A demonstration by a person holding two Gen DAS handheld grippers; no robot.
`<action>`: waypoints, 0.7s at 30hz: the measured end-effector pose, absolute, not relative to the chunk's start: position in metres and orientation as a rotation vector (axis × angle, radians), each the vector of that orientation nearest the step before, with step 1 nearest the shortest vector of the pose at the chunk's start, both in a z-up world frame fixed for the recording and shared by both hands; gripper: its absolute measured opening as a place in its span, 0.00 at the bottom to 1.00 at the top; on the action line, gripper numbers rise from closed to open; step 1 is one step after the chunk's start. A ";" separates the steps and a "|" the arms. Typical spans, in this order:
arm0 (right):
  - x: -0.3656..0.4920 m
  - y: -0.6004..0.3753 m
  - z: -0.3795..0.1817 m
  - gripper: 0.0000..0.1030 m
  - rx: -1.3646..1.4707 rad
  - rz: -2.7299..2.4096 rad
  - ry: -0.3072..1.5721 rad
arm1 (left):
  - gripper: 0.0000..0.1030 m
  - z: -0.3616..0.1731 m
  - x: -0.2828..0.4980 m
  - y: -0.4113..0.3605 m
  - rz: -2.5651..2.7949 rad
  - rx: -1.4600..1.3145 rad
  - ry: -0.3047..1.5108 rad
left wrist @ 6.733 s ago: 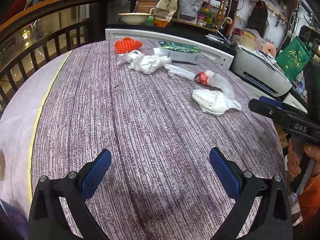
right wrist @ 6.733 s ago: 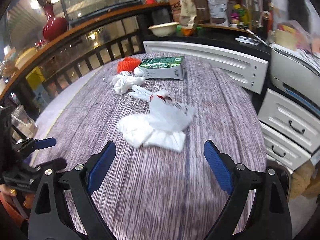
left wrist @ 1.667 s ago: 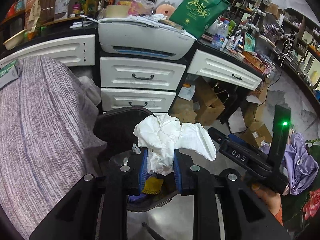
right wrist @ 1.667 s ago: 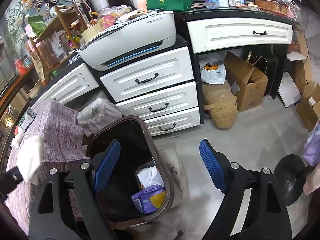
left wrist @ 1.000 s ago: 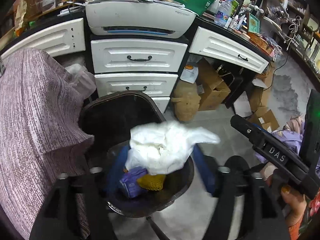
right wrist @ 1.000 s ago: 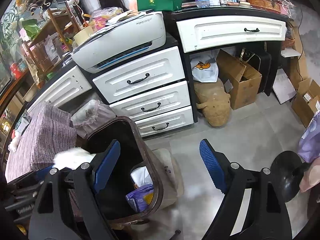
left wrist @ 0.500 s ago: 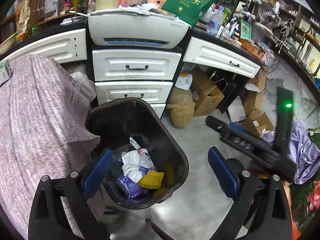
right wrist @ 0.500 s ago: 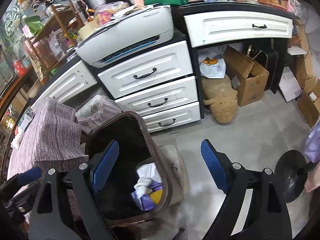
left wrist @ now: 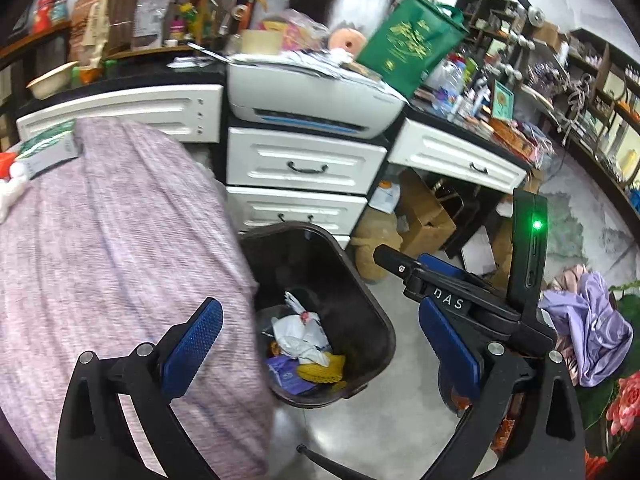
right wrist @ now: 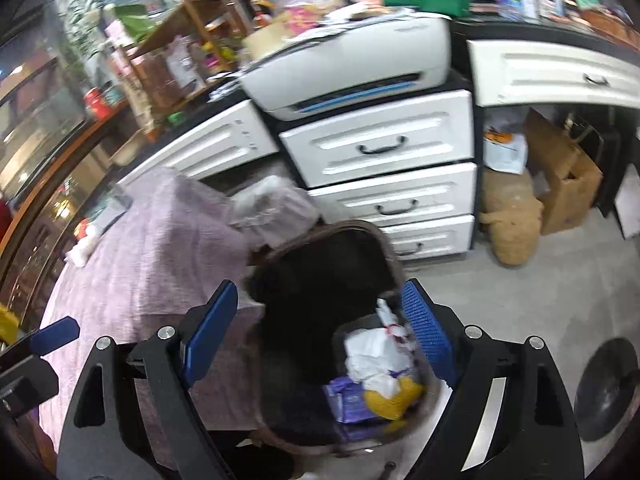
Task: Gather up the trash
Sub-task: 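Bring both tools back over the table toward the green carton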
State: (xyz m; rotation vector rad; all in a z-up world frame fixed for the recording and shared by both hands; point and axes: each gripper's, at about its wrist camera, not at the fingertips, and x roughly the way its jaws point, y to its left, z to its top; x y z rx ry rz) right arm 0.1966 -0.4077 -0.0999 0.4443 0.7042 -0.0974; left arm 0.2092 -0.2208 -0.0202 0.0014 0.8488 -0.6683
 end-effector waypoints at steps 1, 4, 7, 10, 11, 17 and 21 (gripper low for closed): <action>0.200 -0.402 -0.097 0.81 0.434 -0.077 0.702 | 0.94 -0.018 0.210 -0.214 -0.656 -0.002 0.843; 0.210 -0.383 -0.087 0.81 0.391 -0.019 0.690 | 0.94 -0.013 0.213 -0.196 -0.629 -0.014 0.828; 0.218 -0.365 -0.076 0.81 0.354 0.039 0.679 | 0.94 -0.009 0.215 -0.175 -0.594 -0.019 0.812; 0.227 -0.348 -0.068 0.81 0.324 0.104 0.675 | 0.94 -0.009 0.219 -0.152 -0.550 -0.018 0.808; 0.232 -0.341 -0.065 0.81 0.313 0.131 0.676 | 0.94 -0.009 0.221 -0.143 -0.529 -0.017 0.810; 0.259 -0.300 -0.052 0.82 0.270 0.278 0.689 | 0.94 -0.012 0.234 -0.093 -0.408 -0.031 0.821; 0.279 -0.263 -0.040 0.82 0.204 0.401 0.713 | 0.94 -0.014 0.241 -0.062 -0.331 -0.024 0.821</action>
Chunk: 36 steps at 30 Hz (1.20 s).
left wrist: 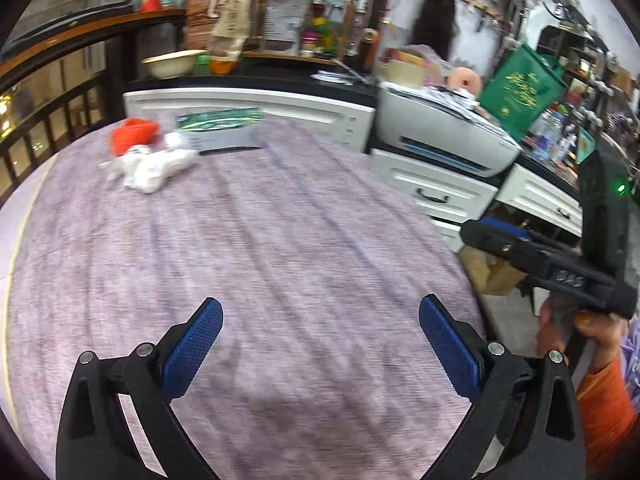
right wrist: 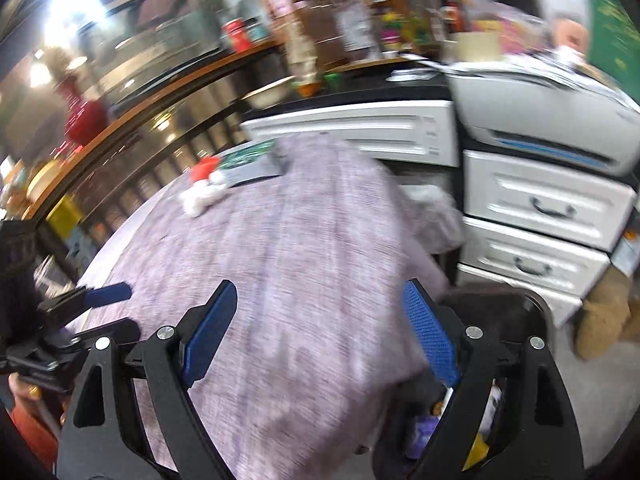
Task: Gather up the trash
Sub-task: 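Bring both tools back over the table toward the green carton, then grasp the green drink carton with the right tool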
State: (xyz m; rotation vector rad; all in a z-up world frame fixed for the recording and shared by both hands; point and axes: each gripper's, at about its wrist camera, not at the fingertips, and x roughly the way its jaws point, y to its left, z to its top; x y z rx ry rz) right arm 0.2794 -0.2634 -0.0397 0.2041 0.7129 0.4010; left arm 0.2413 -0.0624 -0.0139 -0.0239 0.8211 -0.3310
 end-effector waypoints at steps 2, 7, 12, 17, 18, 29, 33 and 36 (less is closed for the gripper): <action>0.287 -0.247 -0.036 0.82 0.182 0.462 0.724 | 0.94 -0.015 0.245 -0.050 -0.290 -0.015 0.823; 0.311 -0.201 -0.027 0.82 0.094 0.591 0.750 | 0.94 -0.016 0.256 -0.018 -0.239 -0.045 0.831; 0.342 -0.157 -0.024 0.82 -0.007 0.695 0.789 | 0.94 -0.012 0.269 0.006 -0.194 -0.051 0.819; 0.381 -0.114 -0.023 0.82 -0.136 0.793 0.850 | 0.94 -0.013 0.285 0.029 -0.166 -0.058 0.833; 0.393 -0.103 -0.019 0.82 -0.188 0.820 0.847 | 0.94 -0.015 0.288 0.032 -0.164 -0.063 0.839; 0.512 -0.040 -0.011 0.81 -0.554 0.793 0.831 | 0.94 -0.024 0.326 0.064 -0.184 -0.157 0.875; 0.538 -0.023 -0.022 0.81 -0.705 0.801 0.859 | 0.94 -0.027 0.339 0.064 -0.194 -0.147 0.879; 0.548 -0.014 -0.032 0.73 -0.786 0.827 0.873 | 0.94 -0.032 0.354 0.063 -0.199 -0.154 0.892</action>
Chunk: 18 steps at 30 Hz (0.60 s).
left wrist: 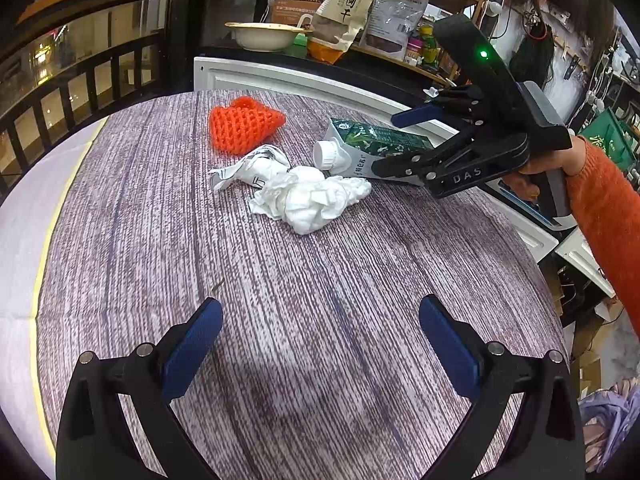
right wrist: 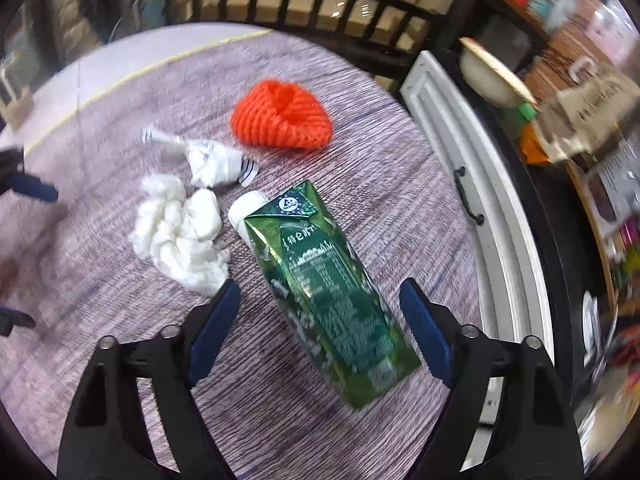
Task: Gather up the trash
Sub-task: 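Grasp the green drink carton with the right tool, then grasp the crumpled white tissue with the left tool while the right tool holds the carton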
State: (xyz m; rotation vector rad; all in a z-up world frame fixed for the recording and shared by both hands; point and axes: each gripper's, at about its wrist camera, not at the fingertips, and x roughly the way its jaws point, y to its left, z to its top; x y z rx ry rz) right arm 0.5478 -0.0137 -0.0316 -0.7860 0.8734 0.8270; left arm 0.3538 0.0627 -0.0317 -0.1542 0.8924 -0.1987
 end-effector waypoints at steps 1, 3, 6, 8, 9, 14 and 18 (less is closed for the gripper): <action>0.551 -0.011 -0.036 0.72 -0.800 0.844 0.887 | 0.94 -0.032 0.357 0.063 -0.200 -0.158 0.894; 0.555 -0.006 -0.041 0.67 -0.822 0.859 0.887 | 0.94 -0.033 0.367 0.064 -0.198 -0.161 0.894; 0.561 -0.001 -0.050 0.60 -0.837 0.875 0.908 | 0.94 -0.035 0.381 0.066 -0.190 -0.161 0.902; 0.565 -0.002 -0.053 0.49 -0.799 0.890 0.949 | 0.94 -0.034 0.390 0.066 -0.186 -0.148 0.895; 0.566 -0.004 -0.053 0.48 -0.774 0.892 0.963 | 0.94 -0.034 0.395 0.064 -0.184 -0.137 0.891; 0.559 -0.021 -0.047 0.48 -0.658 0.883 0.959 | 0.93 -0.037 0.418 0.054 -0.188 -0.066 0.885; 0.553 -0.051 -0.032 0.48 -0.499 0.849 0.941 | 0.92 -0.040 0.431 0.047 -0.194 -0.040 0.899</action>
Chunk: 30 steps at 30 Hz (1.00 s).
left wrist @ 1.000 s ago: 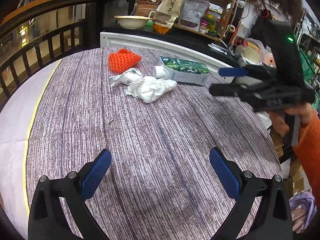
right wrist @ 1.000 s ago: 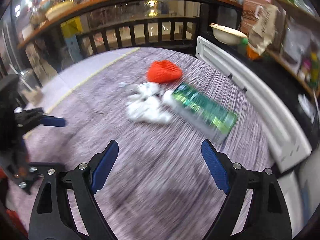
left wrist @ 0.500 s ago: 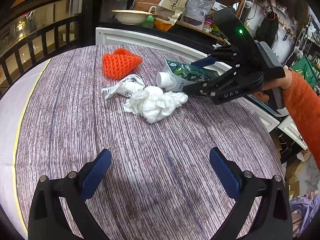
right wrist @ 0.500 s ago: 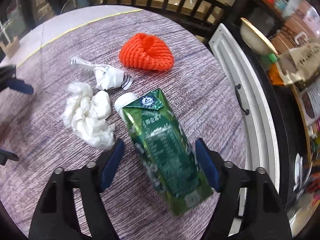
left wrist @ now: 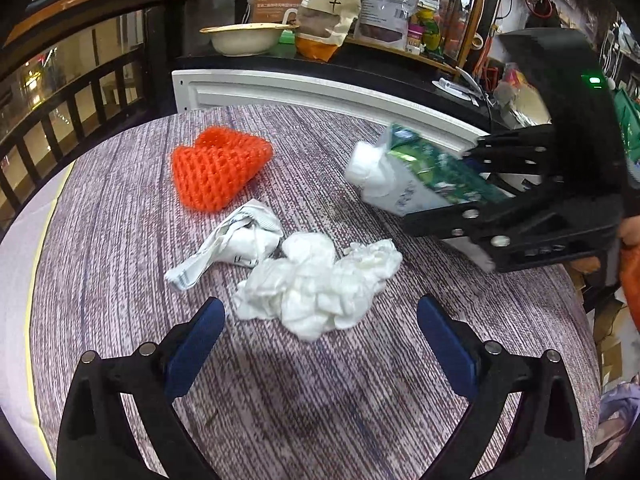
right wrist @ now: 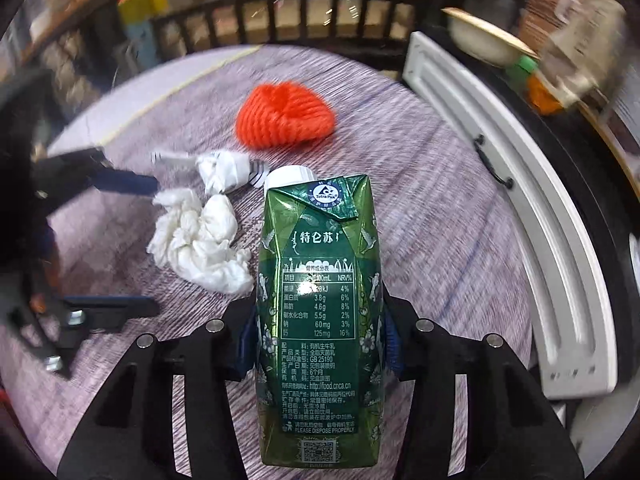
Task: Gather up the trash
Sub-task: 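Grasp the crumpled white tissue with the left tool while the right tool holds the carton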
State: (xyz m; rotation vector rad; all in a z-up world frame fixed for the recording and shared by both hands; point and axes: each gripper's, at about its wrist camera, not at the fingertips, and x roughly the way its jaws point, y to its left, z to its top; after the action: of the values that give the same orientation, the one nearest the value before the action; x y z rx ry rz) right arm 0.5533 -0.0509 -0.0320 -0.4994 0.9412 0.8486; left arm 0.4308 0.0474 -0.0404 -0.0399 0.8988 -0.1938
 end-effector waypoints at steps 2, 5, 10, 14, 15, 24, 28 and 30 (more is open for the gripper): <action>0.547 -0.064 -0.028 0.48 -0.458 0.833 0.937 | 0.89 -0.041 0.435 0.043 -0.196 -0.017 0.901; 0.537 -0.075 -0.024 0.48 -0.404 0.823 0.930 | 0.76 -0.043 0.438 0.037 -0.188 0.023 0.902; 0.514 -0.094 -0.018 0.48 -0.294 0.820 0.904 | 0.47 -0.045 0.439 0.035 -0.142 0.044 0.915; 0.494 -0.105 -0.013 0.48 -0.211 0.831 0.868 | 0.37 -0.041 0.431 0.040 -0.119 0.004 0.899; 0.489 -0.107 -0.012 0.48 -0.196 0.834 0.858 | 0.34 -0.040 0.429 0.042 -0.114 -0.011 0.896; 0.442 -0.116 -0.010 0.48 -0.121 0.848 0.795 | 0.29 -0.027 0.395 0.035 -0.093 -0.022 0.852; 0.424 -0.125 -0.011 0.48 -0.079 0.856 0.788 | 0.29 -0.020 0.378 0.033 -0.097 -0.059 0.827; 0.414 -0.131 -0.011 0.48 -0.061 0.856 0.787 | 0.29 -0.016 0.367 0.029 -0.100 -0.062 0.815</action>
State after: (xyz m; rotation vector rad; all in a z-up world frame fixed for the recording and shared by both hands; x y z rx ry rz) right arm 0.4140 -0.1313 -0.0108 -0.0614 0.7870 0.8562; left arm 0.3671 0.0293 -0.0161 -0.0618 0.8150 -0.1005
